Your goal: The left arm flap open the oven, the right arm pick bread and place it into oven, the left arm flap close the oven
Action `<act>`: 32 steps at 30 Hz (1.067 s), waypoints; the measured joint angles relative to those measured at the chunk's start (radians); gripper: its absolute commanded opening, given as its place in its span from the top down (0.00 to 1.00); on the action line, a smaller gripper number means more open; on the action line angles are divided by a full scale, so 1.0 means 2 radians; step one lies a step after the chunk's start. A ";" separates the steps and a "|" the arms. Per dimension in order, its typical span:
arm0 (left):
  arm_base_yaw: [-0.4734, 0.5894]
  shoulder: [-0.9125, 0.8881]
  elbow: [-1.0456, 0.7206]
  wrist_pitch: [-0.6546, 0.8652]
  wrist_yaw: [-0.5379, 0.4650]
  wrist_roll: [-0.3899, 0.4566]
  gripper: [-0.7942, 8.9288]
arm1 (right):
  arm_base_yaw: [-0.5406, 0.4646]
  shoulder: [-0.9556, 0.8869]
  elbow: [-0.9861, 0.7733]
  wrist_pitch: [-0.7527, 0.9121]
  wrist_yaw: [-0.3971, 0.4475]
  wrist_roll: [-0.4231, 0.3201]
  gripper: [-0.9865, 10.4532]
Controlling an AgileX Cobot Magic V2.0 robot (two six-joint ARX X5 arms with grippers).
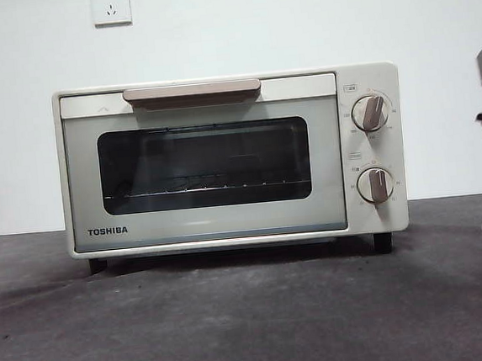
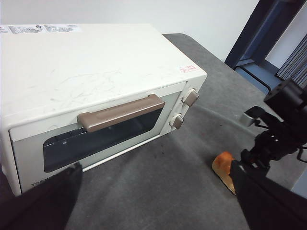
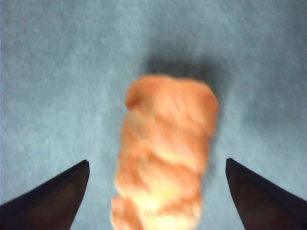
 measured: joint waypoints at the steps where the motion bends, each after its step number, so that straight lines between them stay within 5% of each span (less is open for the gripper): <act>1: 0.000 0.000 0.000 0.000 0.000 0.000 0.41 | 0.002 0.008 0.000 0.006 0.000 0.000 0.52; 5: 0.000 0.000 0.000 0.000 0.000 0.000 0.41 | 0.008 0.035 0.000 0.026 0.002 0.001 0.52; 19: 0.000 0.000 0.000 0.000 0.000 0.000 0.41 | 0.018 0.065 0.000 0.038 0.026 0.002 0.80; 30: 0.000 0.000 0.000 0.000 0.000 0.000 0.42 | 0.018 -0.007 0.057 -0.004 -0.047 0.002 0.80; 32: 0.000 0.000 0.000 0.000 0.000 0.000 0.50 | 0.018 -0.039 0.063 -0.004 -0.066 0.002 0.80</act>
